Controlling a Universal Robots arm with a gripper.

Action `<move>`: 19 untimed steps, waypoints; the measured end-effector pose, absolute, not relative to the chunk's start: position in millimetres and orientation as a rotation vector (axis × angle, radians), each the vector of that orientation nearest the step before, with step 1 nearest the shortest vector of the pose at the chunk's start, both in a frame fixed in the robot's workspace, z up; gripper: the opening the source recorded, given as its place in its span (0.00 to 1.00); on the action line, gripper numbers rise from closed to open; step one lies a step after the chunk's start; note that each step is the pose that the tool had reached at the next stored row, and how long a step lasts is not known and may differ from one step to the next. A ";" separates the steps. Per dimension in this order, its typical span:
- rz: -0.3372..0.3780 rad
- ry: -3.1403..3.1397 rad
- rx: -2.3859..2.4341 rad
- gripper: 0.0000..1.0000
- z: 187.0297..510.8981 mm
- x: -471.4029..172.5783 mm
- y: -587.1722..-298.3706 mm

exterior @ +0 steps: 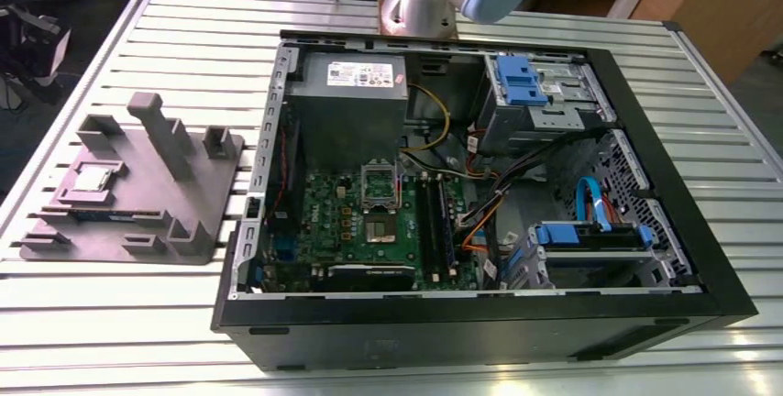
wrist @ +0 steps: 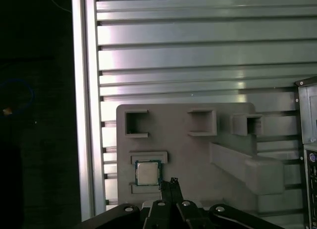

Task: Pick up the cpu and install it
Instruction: 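Reach for the cpu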

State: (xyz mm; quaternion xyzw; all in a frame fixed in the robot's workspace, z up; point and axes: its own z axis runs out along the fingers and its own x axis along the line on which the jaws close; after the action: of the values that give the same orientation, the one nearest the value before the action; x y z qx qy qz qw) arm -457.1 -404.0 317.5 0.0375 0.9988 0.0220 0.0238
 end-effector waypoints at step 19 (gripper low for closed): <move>0.068 3.101 0.117 0.10 297.8 -457.1 -413.3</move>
State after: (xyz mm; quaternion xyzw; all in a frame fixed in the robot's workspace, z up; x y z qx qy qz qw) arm -457.1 -413.3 297.8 0.0376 0.9989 0.0221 0.0186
